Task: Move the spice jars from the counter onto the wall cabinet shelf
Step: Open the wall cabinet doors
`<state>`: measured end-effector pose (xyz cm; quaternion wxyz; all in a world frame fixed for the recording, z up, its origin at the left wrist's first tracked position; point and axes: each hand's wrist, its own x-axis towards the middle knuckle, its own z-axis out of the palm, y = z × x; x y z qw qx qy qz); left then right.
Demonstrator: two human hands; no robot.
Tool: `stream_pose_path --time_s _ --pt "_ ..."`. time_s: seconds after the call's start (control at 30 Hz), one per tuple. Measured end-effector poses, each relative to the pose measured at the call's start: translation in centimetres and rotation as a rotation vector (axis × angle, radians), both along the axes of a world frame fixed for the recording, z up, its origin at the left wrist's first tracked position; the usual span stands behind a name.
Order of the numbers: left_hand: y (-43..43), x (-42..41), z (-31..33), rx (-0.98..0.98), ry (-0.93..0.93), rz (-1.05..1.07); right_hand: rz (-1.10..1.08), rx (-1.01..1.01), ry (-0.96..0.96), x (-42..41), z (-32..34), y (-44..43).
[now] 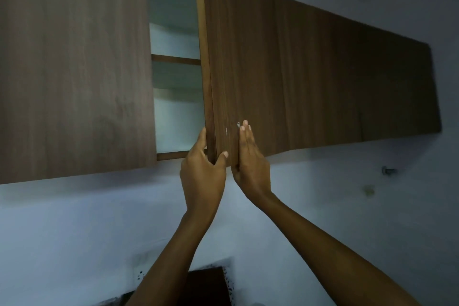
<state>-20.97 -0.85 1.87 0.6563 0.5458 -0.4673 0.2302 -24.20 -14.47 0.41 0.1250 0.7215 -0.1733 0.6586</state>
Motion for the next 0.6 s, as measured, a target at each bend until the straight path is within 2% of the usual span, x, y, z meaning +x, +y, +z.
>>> stream_pose_path --time_s 0.6 --pt "-1.5 -13.7 -0.5 -0.108 -0.097 0.098 0.308 0.002 -0.195 -9.6 -0.5 -1.3"
